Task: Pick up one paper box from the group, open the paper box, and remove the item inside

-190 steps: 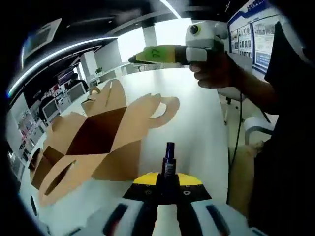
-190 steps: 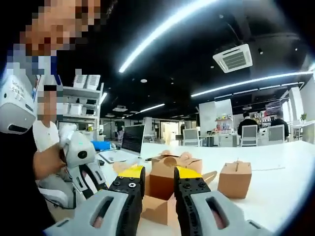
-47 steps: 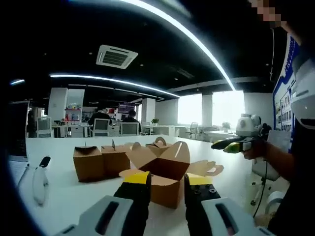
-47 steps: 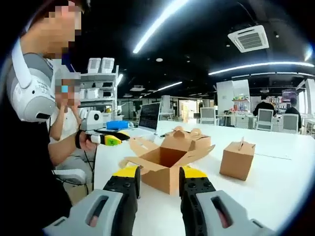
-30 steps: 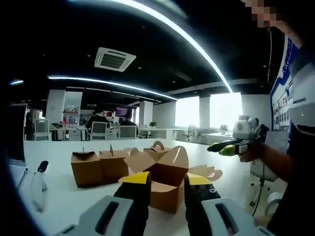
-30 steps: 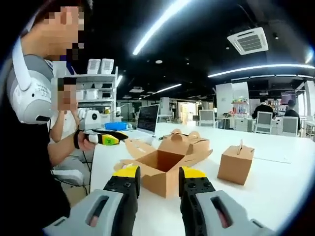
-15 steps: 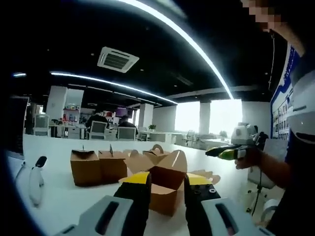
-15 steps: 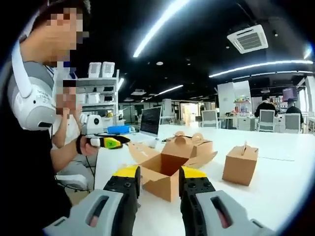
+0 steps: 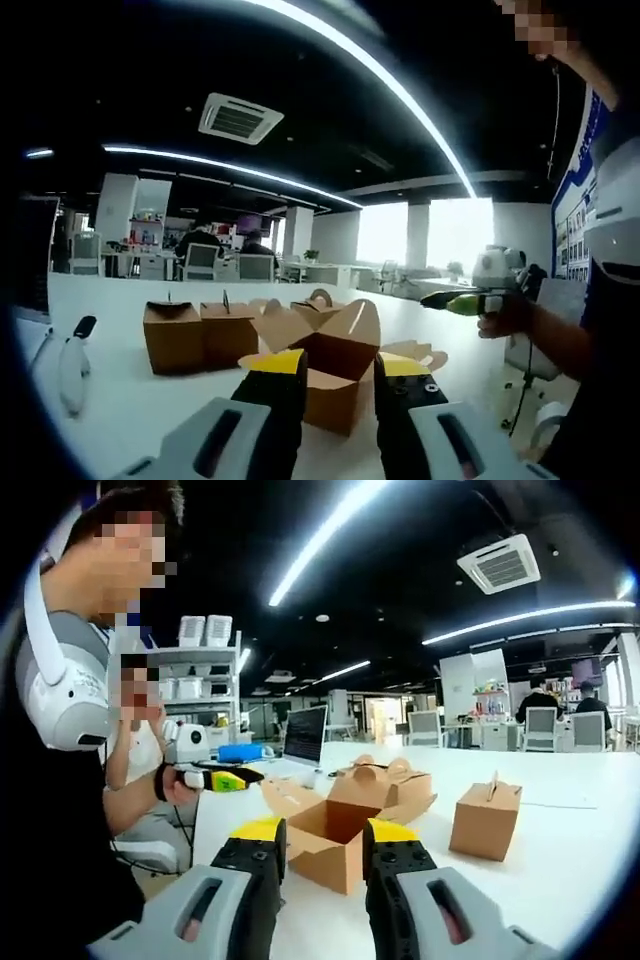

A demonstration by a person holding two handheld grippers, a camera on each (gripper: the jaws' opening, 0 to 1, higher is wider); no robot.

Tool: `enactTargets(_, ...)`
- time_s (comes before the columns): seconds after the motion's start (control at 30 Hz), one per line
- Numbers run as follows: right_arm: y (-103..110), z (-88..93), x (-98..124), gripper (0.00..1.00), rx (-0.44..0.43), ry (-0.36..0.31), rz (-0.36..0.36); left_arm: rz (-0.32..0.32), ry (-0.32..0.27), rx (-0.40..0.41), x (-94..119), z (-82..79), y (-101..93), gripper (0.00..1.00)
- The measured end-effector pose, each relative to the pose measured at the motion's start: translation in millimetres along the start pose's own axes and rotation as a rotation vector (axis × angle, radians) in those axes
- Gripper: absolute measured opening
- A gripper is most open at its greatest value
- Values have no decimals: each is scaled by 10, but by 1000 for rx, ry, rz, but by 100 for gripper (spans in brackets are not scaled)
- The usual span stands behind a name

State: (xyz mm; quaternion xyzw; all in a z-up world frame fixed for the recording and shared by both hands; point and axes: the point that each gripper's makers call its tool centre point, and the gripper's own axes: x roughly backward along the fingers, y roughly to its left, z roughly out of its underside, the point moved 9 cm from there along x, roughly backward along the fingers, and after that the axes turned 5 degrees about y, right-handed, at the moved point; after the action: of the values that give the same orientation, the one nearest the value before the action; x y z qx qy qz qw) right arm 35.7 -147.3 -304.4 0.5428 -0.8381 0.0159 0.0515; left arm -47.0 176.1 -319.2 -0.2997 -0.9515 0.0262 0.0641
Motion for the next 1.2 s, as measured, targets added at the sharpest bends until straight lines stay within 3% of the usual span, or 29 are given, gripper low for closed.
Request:
enactTargets(0.8,-50,-1,45,31,-13,-34,19,-11,4,-16,-18,-43,-7,29)
enactTargets(1.2,-32,74,14,31,-14,5,1,-31,15,-27,-11,-4,-32,29)
